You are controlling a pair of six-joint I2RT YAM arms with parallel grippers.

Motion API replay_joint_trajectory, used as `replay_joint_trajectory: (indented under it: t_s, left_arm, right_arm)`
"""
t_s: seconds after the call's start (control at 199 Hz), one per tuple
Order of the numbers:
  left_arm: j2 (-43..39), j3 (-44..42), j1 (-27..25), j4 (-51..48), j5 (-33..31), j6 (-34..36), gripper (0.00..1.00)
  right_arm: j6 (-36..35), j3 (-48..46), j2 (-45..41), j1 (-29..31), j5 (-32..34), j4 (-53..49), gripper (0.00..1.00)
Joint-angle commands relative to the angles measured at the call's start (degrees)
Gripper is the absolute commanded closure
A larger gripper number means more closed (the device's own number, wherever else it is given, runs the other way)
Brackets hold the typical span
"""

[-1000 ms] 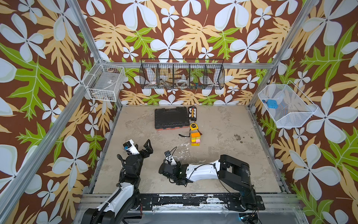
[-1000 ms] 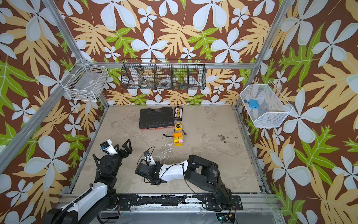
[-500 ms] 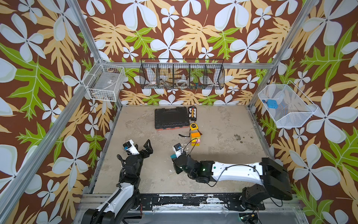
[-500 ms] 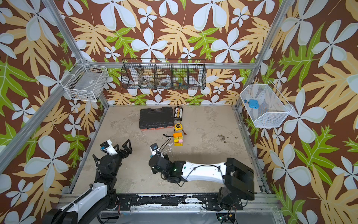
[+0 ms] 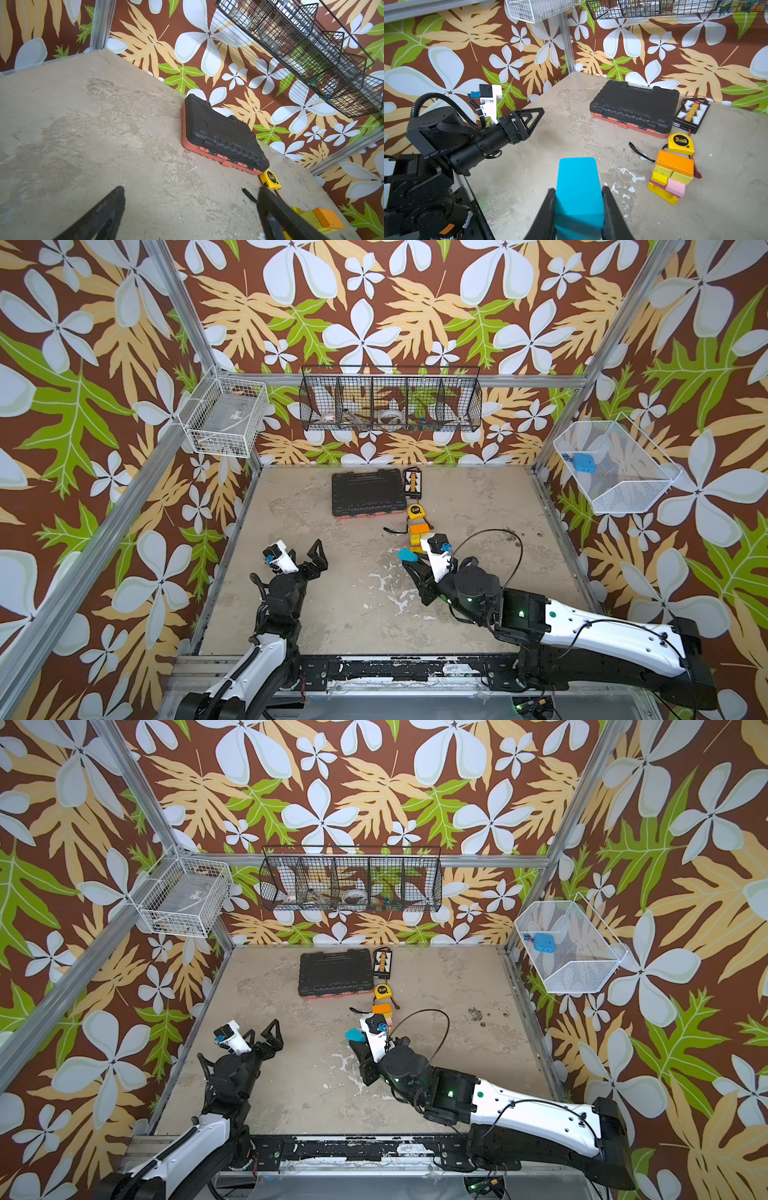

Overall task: Build the wood block tower
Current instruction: 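Lift the teal block with the right gripper and carry it toward the stack, then lower the teal block onto the orange block atop the stack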

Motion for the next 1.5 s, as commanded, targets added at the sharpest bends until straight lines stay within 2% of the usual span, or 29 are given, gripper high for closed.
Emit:
replay_joint_trajectory:
  t_s: [0.0, 0.111, 0.261, 0.377, 0.498, 0.543, 0.754, 0.865, 0.995, 1.141, 1.292, 1.383, 1.498]
  left_arm:
    - [-0.1, 0.0, 0.0, 0.4, -0.5, -0.2, 0.00]
    - [-0.1, -0.1, 0.1, 0.7, 0.0, -0.1, 0.00]
    - [-0.2, -0.2, 0.0, 1.1, 1.2, 0.2, 0.00]
    - [0.2, -0.1, 0.0, 1.5, 1.8, 0.3, 0.00]
    - [0.0, -0.1, 0.0, 1.2, 1.8, 0.3, 0.00]
    - [-0.2, -0.2, 0.0, 1.1, 1.7, 0.3, 0.00]
    - [-1.9, -0.8, 0.0, 0.4, 1.6, 0.2, 0.00]
    - [-2.9, -1.2, 0.0, 0.4, 1.6, 0.2, 0.00]
    - [-3.3, -1.6, 0.0, 1.0, 2.9, 0.6, 0.00]
    - [-2.0, -2.0, 0.0, 4.6, 9.7, 2.6, 0.00]
    - [2.5, -2.3, -1.4, 11.9, 18.6, 4.8, 0.00]
    - [6.3, -0.4, -3.9, 12.8, 20.5, 7.1, 0.00]
    - [12.3, 1.5, -4.9, 16.5, 26.2, 8.0, 0.00]
  right_arm:
    - [-3.3, 3.1, 0.2, -0.6, 1.7, -7.3, 1.00]
    - [-7.8, 6.7, 0.7, -3.2, -4.4, -10.2, 1.00]
    - [-12.1, 9.8, 3.5, -10.4, -22.3, -11.0, 1.00]
    - [-15.2, 11.4, 8.5, -16.3, -32.7, -11.8, 1.00]
    - [-21.9, 12.7, 14.0, -23.8, -47.2, -12.5, 1.00]
    - [-24.8, 12.8, 15.6, -25.8, -50.7, -12.6, 1.00]
    - [-33.4, 16.8, 22.6, -33.8, -54.0, -16.6, 1.00]
    - [-38.5, 18.9, 24.7, -36.5, -51.6, -18.1, 1.00]
    - [-42.8, 20.3, 25.5, -39.6, -53.4, -17.5, 1.00]
    - [-52.7, 19.2, 26.0, -40.7, -54.9, -17.5, 1.00]
    - [-62.6, 16.2, 24.9, -43.0, -63.7, -16.7, 1.00]
    - [-66.7, 17.2, 25.2, -43.5, -63.6, -18.2, 1.00]
    - [-69.9, 21.5, 28.0, -45.2, -62.5, -22.0, 1.00]
